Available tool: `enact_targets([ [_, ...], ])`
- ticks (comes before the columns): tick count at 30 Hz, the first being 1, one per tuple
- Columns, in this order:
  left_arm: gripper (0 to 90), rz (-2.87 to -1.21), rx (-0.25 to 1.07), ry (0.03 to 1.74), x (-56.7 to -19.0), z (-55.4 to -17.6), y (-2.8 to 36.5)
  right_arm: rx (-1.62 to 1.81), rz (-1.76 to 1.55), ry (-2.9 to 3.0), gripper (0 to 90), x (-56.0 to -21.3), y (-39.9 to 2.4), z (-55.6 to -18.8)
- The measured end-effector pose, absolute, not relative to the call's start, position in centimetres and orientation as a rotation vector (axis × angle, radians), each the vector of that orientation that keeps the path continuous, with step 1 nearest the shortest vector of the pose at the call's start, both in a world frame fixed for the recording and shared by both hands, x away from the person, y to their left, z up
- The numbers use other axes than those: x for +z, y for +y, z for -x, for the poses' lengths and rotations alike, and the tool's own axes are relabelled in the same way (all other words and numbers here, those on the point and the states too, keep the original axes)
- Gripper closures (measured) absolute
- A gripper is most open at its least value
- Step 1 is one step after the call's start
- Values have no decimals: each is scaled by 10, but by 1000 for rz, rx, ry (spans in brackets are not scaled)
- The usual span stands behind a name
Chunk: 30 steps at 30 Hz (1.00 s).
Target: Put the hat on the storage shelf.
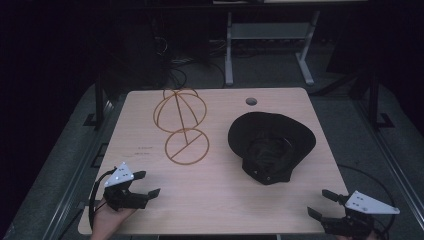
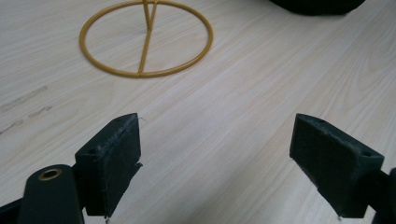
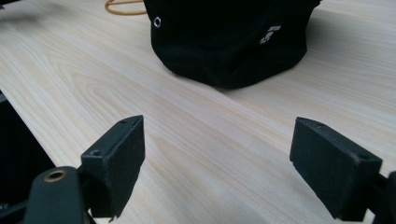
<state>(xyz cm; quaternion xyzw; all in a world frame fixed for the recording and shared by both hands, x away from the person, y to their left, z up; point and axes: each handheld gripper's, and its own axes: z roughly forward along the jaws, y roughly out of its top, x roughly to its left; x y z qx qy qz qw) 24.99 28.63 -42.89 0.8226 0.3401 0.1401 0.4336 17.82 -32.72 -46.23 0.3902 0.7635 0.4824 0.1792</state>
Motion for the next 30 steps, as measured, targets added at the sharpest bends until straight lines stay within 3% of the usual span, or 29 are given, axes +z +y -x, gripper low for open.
enact_targets([
  [24,158,-2082,284,647,-388,-255,231,1380,-1097,2167,175,-462,-328,-179],
  [30,158,-2110,266,558,-373,-261,199,1394,-1094,2160,173,-462,-328,-179],
])
